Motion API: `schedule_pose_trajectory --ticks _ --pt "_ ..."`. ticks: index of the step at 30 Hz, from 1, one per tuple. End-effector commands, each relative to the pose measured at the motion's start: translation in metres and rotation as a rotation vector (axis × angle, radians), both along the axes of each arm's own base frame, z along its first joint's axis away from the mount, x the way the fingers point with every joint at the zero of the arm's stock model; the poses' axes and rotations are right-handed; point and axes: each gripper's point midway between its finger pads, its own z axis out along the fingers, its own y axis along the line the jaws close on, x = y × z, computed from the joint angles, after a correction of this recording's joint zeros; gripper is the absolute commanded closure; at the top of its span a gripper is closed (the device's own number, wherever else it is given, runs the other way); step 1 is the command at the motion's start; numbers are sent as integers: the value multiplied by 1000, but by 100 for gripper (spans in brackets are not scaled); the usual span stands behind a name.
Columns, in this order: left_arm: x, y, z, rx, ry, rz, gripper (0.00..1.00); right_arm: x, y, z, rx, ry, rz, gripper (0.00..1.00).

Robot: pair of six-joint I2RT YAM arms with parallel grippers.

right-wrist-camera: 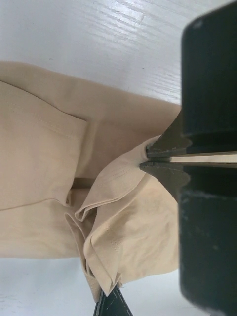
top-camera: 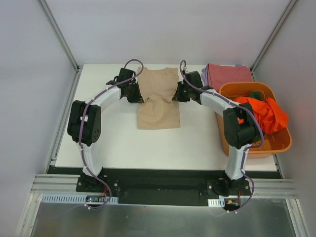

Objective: Fold and stack the t-shirts
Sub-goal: Fold the folded rectangular tshirt in 1/3 of the way

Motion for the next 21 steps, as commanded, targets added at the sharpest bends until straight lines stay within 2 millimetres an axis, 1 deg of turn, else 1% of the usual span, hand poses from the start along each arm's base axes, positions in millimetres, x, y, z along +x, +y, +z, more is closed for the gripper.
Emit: schedule_pose_trajectory --ticks 1,4,5,6,7,8,9,10,11,12,13,14,15,16,19,21 --pt "15 -4 8 -48 -16 -47 96 21 5 15 39 -55 -6 98" --pt "17 -5 1 -80 13 -66 86 24 3 7 41 -35 -13 95" --pt "18 -4 -3 -79 20 -63 82 25 3 5 43 -29 -14 93" --pt "18 -3 -6 -77 30 -58 81 27 1 3 46 -23 -23 90" --pt "20 -2 -5 -80 27 -58 77 28 1 1 52 -15 -26 87" --pt "21 -2 -4 -80 24 -57 65 31 0 3 56 -18 -27 83" --pt "22 1 0 -78 17 -49 58 33 -2 5 60 -19 -30 69" --pt "22 2 3 -74 11 -44 55 32 -2 9 60 -20 -25 53" --pt "22 5 8 -70 -1 -40 47 32 -3 15 57 -29 -16 36" --pt "20 6 13 -65 -12 -35 38 31 -4 21 47 -40 -4 27" --pt "18 9 19 -56 -25 -25 32 28 -6 27 45 -48 5 19" --pt "16 12 24 -51 -37 -17 26 24 -7 33 44 -57 11 4" --pt "12 14 28 -44 -44 -7 18 18 -11 34 37 -55 10 4" --pt "7 18 31 -39 -48 5 3 12 -14 35 33 -53 7 4" --pt "-11 22 35 -40 -45 10 1 -11 -24 41 33 -61 3 4" --pt "-25 23 36 -50 -33 17 1 -29 -19 48 66 -93 47 4"
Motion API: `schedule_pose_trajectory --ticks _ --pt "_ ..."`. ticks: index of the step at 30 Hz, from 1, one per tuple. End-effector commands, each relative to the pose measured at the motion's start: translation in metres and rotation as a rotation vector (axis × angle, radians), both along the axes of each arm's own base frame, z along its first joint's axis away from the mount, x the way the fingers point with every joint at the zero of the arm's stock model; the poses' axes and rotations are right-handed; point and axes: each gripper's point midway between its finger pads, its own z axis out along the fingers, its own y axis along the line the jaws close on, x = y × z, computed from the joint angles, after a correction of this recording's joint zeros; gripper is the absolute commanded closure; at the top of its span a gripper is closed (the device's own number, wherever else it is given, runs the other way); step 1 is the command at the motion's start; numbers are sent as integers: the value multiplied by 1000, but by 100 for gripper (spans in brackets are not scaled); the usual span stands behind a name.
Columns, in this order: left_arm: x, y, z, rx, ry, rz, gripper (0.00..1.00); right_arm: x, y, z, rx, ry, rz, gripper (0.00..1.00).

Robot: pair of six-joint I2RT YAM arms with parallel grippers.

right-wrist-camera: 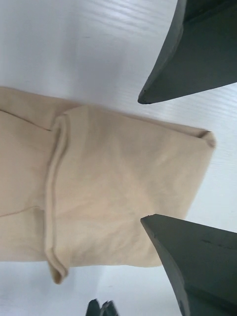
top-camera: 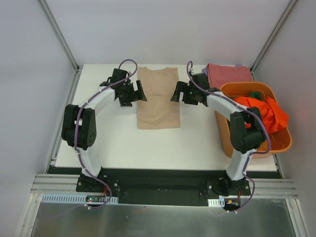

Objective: Fold and stack the t-shirts
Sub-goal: Fold the folded rectangular tshirt in 1/3 of the way

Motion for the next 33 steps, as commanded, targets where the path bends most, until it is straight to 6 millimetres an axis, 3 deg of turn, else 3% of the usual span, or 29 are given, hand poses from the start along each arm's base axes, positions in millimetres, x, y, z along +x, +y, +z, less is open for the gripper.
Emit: schedule_pose_trajectory --ticks 1,5,9,16,17,20,23,27,30,33 --pt "-25 5 35 -26 -64 18 1 -33 6 52 80 -129 97 4" --pt "-32 -21 49 -157 -134 -73 1 -63 25 55 154 -136 209 4" --pt "-15 -38 49 -213 -121 -118 1 -58 45 57 218 -131 269 4" --pt "48 -42 6 -128 -112 -74 1 -1 60 20 173 -82 229 4" --pt "54 -43 0 -121 -112 -77 1 10 61 19 164 -98 221 4" --pt "65 -33 -24 -49 -73 -26 1 33 55 -8 108 -38 167 4" --pt "64 -18 -46 36 -30 22 1 36 54 -36 84 39 155 4" --pt "47 -12 -66 65 46 28 1 25 53 -55 71 90 153 4" --pt "27 -5 -70 81 78 37 1 7 44 -59 55 111 144 4" --pt "3 -5 -62 60 94 7 1 -27 41 -64 36 148 165 4"
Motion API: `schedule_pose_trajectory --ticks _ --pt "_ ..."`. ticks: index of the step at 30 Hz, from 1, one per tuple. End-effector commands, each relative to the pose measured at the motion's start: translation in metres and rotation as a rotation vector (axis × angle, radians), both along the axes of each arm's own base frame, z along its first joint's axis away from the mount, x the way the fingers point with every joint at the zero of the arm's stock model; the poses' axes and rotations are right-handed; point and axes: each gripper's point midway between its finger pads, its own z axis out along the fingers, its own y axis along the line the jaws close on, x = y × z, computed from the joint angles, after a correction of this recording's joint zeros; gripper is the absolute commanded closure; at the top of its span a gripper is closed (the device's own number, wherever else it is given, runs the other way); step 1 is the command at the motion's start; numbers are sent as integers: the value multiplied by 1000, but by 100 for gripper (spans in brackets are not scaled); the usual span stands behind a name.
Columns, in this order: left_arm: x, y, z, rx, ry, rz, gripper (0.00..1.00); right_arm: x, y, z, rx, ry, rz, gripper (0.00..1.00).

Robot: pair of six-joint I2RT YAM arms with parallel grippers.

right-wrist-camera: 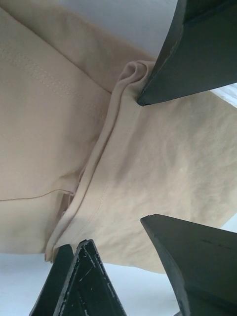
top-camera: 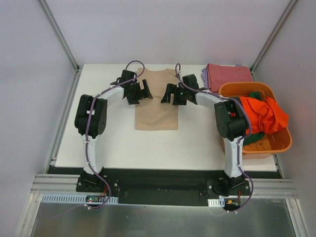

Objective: Fold and stack the t-shirts
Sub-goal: Fold the folded rectangular tshirt in 1/3 of the way, then grab one side of the 2/3 rectangular tshirt with both arms

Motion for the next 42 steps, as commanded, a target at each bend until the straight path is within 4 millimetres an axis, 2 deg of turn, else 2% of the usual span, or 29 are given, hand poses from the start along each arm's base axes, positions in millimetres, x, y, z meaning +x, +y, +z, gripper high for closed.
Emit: schedule_pose_trajectory --ticks 1,4,7,10,11,13,14,17,20,22,24,28,29,32,34,37,42 --pt "-56 16 -11 67 112 -29 1 -61 -14 -13 -89 99 25 4" --pt "-80 18 5 127 64 -51 1 -97 -15 -12 -158 85 63 4" --pt "-96 25 26 158 8 -38 1 -111 -17 8 -203 16 75 4" --pt "-102 35 56 171 -59 -3 1 -110 -20 46 -209 -87 89 4" --pt "-106 36 74 159 -96 6 1 -110 -22 65 -204 -138 88 4" --pt "-116 40 89 145 -130 26 1 -116 -27 88 -242 -238 133 4" --pt "-123 43 94 141 -136 49 1 -118 -31 101 -274 -305 139 4" --pt "-152 58 89 137 -105 136 1 -143 -33 112 -321 -436 245 4" --pt "-188 68 67 117 -35 184 1 -183 -29 104 -274 -448 415 4" --pt "-213 72 51 102 18 192 1 -228 -13 92 -235 -528 658 4" --pt "-236 72 36 80 82 195 1 -264 -5 79 -231 -577 837 4" --pt "-266 66 10 29 200 223 7 -297 4 49 -291 -569 1036 4" --pt "-269 64 4 30 221 225 9 -300 4 36 -346 -572 1082 4" --pt "-270 55 -3 35 254 208 20 -298 5 16 -443 -544 1120 4" --pt "-267 52 -6 43 261 217 21 -293 4 9 -489 -514 1118 4" --pt "-265 52 -14 59 280 235 30 -285 -2 -5 -570 -468 1109 1" --pt "-259 55 -20 94 287 252 40 -276 -12 -19 -667 -428 1080 4"
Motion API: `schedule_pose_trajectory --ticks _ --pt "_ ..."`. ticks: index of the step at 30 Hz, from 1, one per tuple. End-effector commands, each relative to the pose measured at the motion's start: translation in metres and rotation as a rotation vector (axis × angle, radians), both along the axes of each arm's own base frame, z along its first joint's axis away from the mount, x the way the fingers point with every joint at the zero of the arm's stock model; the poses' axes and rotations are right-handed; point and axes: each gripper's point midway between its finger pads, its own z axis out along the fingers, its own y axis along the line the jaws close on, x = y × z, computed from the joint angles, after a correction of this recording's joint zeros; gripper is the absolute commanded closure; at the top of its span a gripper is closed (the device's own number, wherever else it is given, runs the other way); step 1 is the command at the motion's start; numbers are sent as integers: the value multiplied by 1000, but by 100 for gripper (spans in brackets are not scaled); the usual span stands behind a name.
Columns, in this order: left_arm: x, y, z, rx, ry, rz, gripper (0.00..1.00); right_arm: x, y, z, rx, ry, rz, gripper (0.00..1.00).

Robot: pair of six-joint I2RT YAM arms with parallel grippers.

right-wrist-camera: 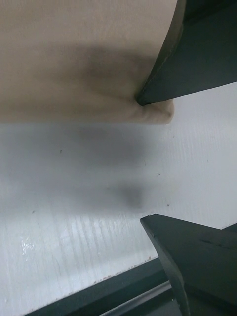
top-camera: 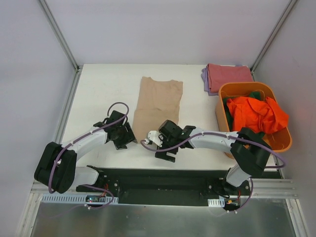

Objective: Fold and stack the t-shirts
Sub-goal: Grab one side of the 2/3 rectangular tshirt with both arms

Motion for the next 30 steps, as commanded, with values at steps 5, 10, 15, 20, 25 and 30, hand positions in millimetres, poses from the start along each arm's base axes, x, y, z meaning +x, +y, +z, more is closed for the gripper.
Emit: schedule_pose_trajectory --ticks 5,10,15,20,25,30 --pt "19 -3 -6 39 5 32 46 23 -8 4 -79 -93 -41 11" --pt "28 -4 -11 61 18 24 62 26 -3 9 -51 -117 -49 14" --pt "30 -4 -16 76 35 13 82 29 -5 16 -33 -148 -63 14" --pt "31 -7 -16 74 34 -25 100 31 -2 24 -5 -165 -45 14" --pt "31 -6 -13 70 10 -42 100 34 -5 17 -51 -163 -37 22" --pt "30 -6 -12 63 5 -49 100 38 -16 3 -128 -156 -58 50"
